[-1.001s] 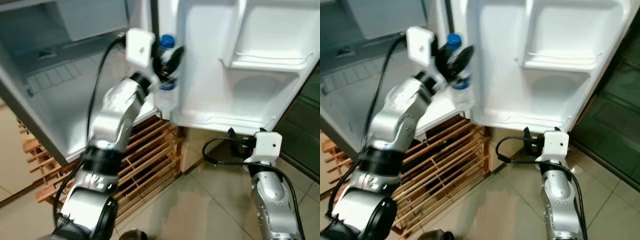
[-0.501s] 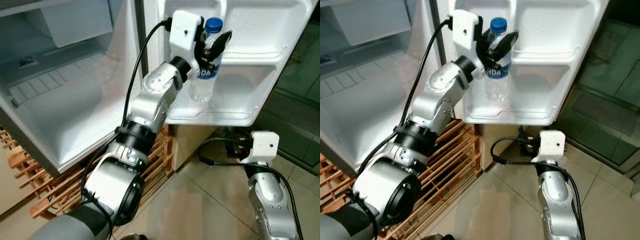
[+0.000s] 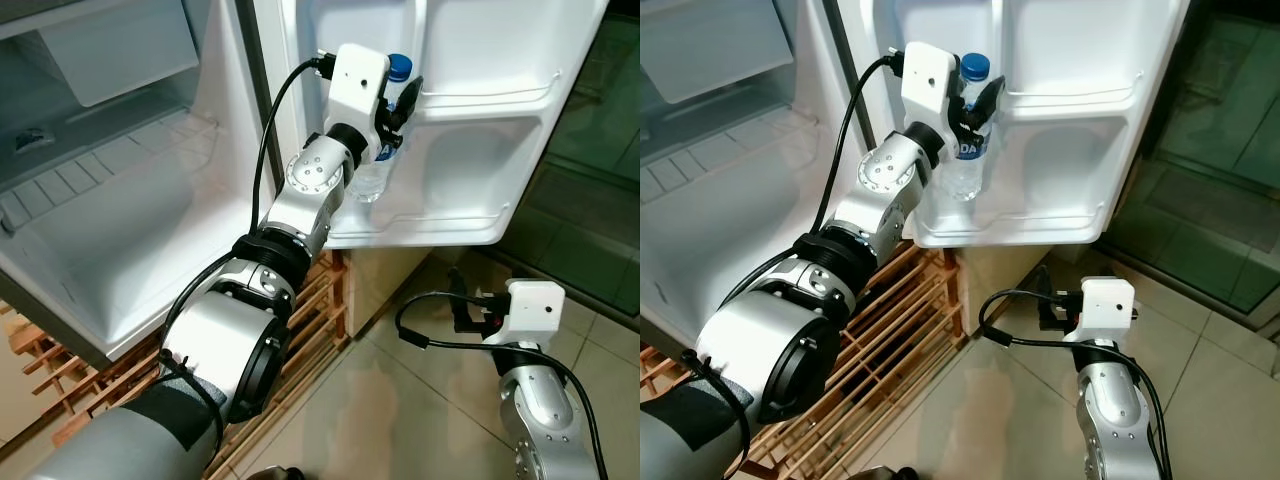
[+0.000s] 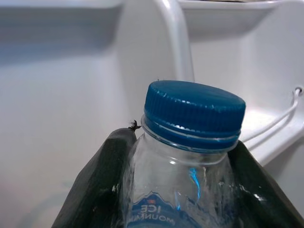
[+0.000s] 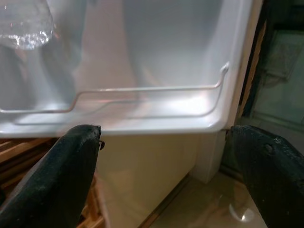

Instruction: Restocking fridge

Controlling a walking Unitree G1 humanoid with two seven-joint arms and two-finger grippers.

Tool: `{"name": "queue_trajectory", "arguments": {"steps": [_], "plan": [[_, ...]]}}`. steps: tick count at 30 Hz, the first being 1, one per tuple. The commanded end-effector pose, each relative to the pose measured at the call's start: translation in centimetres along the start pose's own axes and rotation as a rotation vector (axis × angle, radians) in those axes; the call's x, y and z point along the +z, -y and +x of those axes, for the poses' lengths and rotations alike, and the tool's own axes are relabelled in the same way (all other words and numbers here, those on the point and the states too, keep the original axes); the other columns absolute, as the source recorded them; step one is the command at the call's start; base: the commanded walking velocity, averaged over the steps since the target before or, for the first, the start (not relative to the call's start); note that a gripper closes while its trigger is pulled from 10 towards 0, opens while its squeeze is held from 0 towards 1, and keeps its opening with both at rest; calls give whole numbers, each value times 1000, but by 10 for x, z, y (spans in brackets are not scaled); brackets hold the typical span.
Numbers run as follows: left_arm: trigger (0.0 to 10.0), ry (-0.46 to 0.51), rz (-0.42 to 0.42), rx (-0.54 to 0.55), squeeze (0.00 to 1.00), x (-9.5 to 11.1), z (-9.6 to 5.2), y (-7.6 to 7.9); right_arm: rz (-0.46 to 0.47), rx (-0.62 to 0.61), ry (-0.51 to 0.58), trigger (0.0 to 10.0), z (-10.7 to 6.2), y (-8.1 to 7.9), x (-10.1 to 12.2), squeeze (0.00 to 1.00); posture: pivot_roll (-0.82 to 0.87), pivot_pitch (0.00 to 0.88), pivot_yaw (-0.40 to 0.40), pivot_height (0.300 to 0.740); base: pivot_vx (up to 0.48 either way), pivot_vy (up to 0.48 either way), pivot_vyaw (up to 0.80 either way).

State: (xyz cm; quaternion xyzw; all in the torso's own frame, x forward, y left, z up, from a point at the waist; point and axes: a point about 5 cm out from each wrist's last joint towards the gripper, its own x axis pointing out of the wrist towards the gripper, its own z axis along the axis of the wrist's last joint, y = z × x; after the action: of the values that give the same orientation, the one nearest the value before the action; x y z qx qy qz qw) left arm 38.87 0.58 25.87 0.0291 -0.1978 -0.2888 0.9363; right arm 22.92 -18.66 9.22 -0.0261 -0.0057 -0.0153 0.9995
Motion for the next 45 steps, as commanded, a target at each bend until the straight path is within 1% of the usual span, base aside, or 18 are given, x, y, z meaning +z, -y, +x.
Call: {"name": "queue_trajectory", "arguments": {"steps": [1,3,7,9,12,14,18,19,21,27,32,33,38,39,40,41,43,45], "plan": [[10000,3,86,28,0,3,1,-7,20,2,15,10000,-3,-3,5,0,-212,0,151,740,0,0,0],[10000,-22,139,46,0,-3,-3,-9,37,4,21,10000,-4,-5,6,0,-214,0,153,740,0,0,0],[10000,-63,187,95,0,-13,-9,-15,38,3,25,10000,-5,-5,8,0,-217,0,158,740,0,0,0],[10000,-101,293,161,0,-21,-14,-21,31,-2,24,10000,-6,-4,8,0,-219,0,158,740,0,0,0],[10000,-141,300,199,0,-30,-20,-25,29,-3,21,10000,-6,-5,7,0,-220,0,159,740,0,0,0],[10000,-182,255,226,0,-41,-27,-26,28,-1,16,10000,-7,-5,7,0,-226,0,158,740,0,0,0],[10000,-191,231,243,0,-45,-29,-26,24,0,15,10000,-7,-5,7,0,-228,0,157,740,0,0,0],[10000,-218,146,292,0,-50,-34,-30,21,3,13,10000,-7,-6,8,0,-241,0,158,740,0,0,0],[10000,-253,74,346,0,-56,-39,-36,15,6,14,10000,-8,-6,8,0,-247,0,158,740,0,0,0],[10000,-299,26,415,0,-65,-48,-46,-6,6,14,10000,-13,-5,10,0,-295,6,157,740,0,0,0],[10000,-373,5,504,0,-72,-57,-57,-19,-8,9,10000,-16,2,11,0,-309,9,154,740,0,0,0],[10000,-376,-46,548,0,-73,-61,-66,-23,-11,6,10000,-16,4,12,0,-309,9,151,740,0,0,0],[10000,-388,-126,615,0,-75,-67,-76,-26,-8,1,10000,-16,4,11,0,-303,9,149,740,0,0,0],[10000,-413,-262,695,0,-82,-76,-82,-25,-6,0,10000,-15,3,11,0,-297,7,153,740,0,0,0],[10000,-421,-304,720,0,-84,-79,-84,-25,-5,0,10000,-15,3,11,0,-297,7,153,740,0,0,0],[10000,-421,-304,720,0,-84,-79,-84,-25,-5,0,10000,-15,3,11,0,-297,7,153,740,0,0,0],[10000,-435,-384,771,0,-90,-86,-87,-23,-6,0,10000,-14,2,11,0,-294,5,159,740,0,0,0],[10000,-442,-405,787,0,-93,-89,-88,-22,-7,0,10000,-13,2,11,0,-294,4,159,740,0,0,0]]}}
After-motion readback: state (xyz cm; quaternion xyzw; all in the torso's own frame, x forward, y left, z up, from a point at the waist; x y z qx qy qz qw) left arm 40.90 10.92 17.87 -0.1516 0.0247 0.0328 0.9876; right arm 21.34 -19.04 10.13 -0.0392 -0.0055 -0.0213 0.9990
